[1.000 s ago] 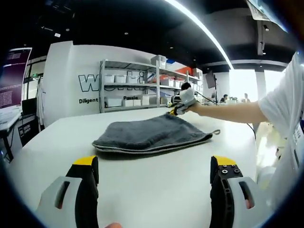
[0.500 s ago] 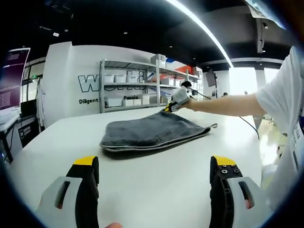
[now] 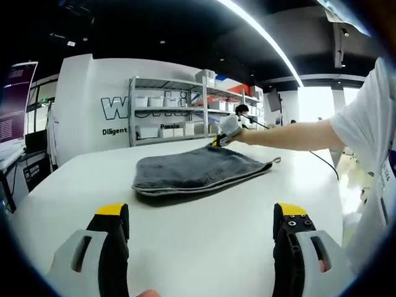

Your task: Open the folded towel by lifting each exposed corner and separating the folded layers until the towel lies flat within the target outline without major curled edges

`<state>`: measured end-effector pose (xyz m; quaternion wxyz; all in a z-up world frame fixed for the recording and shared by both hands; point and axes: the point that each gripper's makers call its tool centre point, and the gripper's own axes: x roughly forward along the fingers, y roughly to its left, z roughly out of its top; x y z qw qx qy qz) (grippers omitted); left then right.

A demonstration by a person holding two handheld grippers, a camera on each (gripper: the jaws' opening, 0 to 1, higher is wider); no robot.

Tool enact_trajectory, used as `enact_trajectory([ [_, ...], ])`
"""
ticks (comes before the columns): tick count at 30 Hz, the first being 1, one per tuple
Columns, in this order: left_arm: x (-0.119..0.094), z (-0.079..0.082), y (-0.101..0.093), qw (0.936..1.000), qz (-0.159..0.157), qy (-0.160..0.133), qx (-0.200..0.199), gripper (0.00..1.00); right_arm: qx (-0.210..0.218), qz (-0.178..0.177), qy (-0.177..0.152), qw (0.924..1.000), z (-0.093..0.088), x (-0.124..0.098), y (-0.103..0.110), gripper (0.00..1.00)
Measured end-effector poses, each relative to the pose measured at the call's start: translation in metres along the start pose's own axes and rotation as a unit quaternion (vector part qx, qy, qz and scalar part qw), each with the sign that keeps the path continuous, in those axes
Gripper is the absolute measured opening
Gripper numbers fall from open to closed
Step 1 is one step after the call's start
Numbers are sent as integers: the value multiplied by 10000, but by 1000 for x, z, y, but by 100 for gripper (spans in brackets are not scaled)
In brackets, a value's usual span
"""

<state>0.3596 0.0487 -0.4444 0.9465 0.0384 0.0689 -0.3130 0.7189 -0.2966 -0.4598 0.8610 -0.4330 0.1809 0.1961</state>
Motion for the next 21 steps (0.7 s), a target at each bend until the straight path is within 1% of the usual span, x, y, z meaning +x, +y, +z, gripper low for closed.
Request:
enact_trajectory([
  [3,-2,1,0,10000,-10,-15,-11,95,250,96,47,9996,-5,-2,0,4],
  [6,-4,2,-1,10000,-16,-36,-31,95,474,196,-41,9987,-7,-6,-3,6],
  [7,-5,2,0,10000,-8,-36,-31,95,541,231,-11,9983,-10,-8,-4,6],
  [10,-6,2,0,10000,6,-40,-24,95,646,267,277,9972,-25,-15,-6,8],
  [11,-7,2,0,10000,8,-44,-23,95,752,284,284,9964,-27,-17,-7,9],
  [13,-8,4,-1,10000,5,-61,-16,95,1019,374,171,9939,-28,-25,-7,13],
  [15,-9,4,-1,10000,10,-64,5,95,1239,381,47,9915,-29,-34,-10,14],
  [16,-10,4,-1,10000,18,-55,20,95,1349,370,-66,9901,-28,-39,-12,14],
  [17,-10,4,-1,10000,26,-46,34,95,1477,394,-180,9881,-26,-45,-12,14],
  [19,-11,4,0,10000,37,-37,45,95,1760,483,-430,9823,-22,-58,-10,18],
  [20,-12,4,0,10000,41,-34,40,95,1842,518,-571,9799,-19,-65,-8,20],
  [21,-12,4,0,10000,41,-32,33,95,1940,576,-645,9772,-18,-74,-4,20],
])
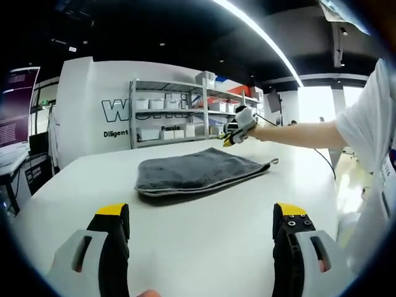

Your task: Open the folded towel by lifting each exposed corner and separating the folded layers until the towel lies flat within the target outline without major curled edges

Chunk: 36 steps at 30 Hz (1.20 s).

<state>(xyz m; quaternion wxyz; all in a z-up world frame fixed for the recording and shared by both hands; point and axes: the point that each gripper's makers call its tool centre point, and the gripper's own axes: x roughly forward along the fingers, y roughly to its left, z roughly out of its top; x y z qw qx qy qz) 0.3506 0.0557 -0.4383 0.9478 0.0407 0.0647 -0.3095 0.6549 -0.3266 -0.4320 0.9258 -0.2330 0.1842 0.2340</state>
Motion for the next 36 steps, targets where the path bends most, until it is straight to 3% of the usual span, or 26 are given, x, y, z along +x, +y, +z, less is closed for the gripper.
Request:
enact_trajectory([
  [7,-1,2,-1,10000,-16,-8,-1,95,595,449,-662,9950,6,-57,38,23],
  [14,0,5,1,10000,-10,-23,23,95,1166,753,-1057,9847,9,-112,84,36],
  [19,1,1,6,10000,10,39,13,95,1303,884,-1211,9801,6,-149,120,41],
  [25,3,-7,11,9999,7,146,-51,96,1650,1060,-1379,9708,0,-184,171,59],
  [30,5,-10,16,9998,26,176,-103,96,1661,1071,-1229,9725,-12,-197,206,68],
  [36,0,-12,19,9996,90,229,-108,96,1579,878,-1170,9766,-17,-213,227,79],
])
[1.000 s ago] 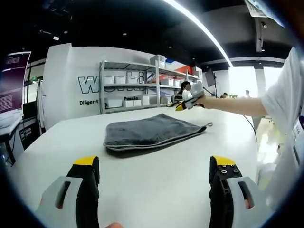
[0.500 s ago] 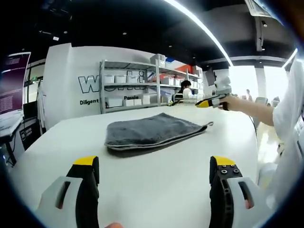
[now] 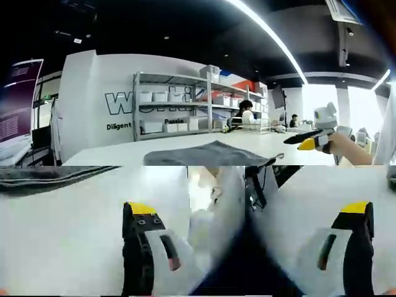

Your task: Open the folded towel by lifting each exposed corner and separating the folded layers until the towel lies flat within the target outline without major curled edges

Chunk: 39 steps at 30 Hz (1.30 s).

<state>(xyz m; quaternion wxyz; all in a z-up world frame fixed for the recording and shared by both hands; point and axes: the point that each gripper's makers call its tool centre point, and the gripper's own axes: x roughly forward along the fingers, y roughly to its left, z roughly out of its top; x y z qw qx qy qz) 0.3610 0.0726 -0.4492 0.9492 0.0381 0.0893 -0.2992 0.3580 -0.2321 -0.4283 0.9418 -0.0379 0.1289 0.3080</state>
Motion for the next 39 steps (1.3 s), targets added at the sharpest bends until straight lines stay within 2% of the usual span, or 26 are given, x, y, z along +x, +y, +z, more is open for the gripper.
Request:
enact_trajectory([
  [4,-1,0,-3,10000,-2,11,-33,97,-79,-270,-61,9996,0,-7,6,85],
  [8,-2,1,-7,9999,-33,86,63,97,-233,-388,96,9989,-9,-11,14,86],
  [16,-7,6,-11,10000,-57,15,63,97,98,-418,24,9991,-14,-17,20,99],
  [24,-11,10,-12,9999,-96,-66,-3,97,93,-536,54,9985,-11,-15,16,99],
  [31,-13,5,-4,9999,74,29,88,97,159,-540,26,9984,-9,-9,18,99],
  [36,-15,4,-1,9999,141,20,60,97,93,-540,-17,9985,-1,-2,20,99],
  [39,-16,3,3,9996,270,53,102,97,34,-365,-80,9993,12,8,26,94],
])
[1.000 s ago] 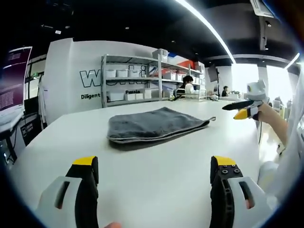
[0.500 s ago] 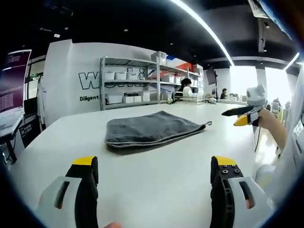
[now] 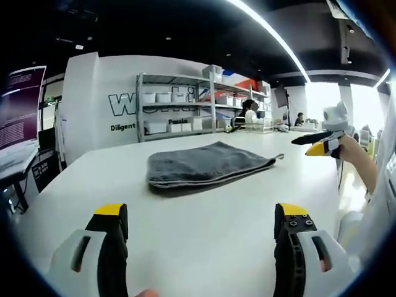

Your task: Open the folded towel by lifting each exposed corner and separating the folded layers until the towel lies flat within the target outline without major curled edges

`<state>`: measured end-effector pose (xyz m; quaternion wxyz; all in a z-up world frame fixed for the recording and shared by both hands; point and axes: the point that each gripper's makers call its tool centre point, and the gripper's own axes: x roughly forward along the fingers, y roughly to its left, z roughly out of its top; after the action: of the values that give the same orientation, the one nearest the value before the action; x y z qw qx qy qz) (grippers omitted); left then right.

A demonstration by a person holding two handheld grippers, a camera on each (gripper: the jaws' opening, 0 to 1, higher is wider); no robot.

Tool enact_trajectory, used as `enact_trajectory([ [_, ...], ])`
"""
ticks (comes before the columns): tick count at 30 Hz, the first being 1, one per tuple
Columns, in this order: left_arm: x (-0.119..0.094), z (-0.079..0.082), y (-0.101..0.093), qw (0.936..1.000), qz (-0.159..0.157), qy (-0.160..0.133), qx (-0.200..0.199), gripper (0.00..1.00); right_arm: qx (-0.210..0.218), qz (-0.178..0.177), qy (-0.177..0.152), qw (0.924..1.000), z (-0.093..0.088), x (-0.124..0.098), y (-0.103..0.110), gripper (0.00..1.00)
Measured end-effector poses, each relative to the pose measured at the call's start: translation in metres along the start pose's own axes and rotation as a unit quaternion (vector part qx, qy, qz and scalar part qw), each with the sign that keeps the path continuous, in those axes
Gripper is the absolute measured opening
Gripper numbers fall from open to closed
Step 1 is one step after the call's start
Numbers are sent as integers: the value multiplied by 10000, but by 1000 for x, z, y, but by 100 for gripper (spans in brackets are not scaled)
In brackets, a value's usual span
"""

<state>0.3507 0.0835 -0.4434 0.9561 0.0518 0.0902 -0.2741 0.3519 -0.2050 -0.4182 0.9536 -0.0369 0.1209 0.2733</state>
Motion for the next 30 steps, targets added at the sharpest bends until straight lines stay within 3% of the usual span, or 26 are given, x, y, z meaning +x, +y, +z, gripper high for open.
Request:
enact_trajectory([
  [5,1,-2,1,9998,121,44,146,97,-260,211,-135,9993,29,19,11,93],
  [12,0,-3,4,9997,216,7,121,97,-911,330,132,9952,57,55,29,92],
  [17,-1,-2,5,9997,229,-61,67,97,-1121,446,257,9924,71,83,40,89],
  [25,-3,1,2,9996,222,-167,-39,97,-1614,449,518,9845,69,131,49,83],
  [30,-4,1,-1,9997,194,-164,-71,97,-1613,459,568,9842,70,154,55,78],
])
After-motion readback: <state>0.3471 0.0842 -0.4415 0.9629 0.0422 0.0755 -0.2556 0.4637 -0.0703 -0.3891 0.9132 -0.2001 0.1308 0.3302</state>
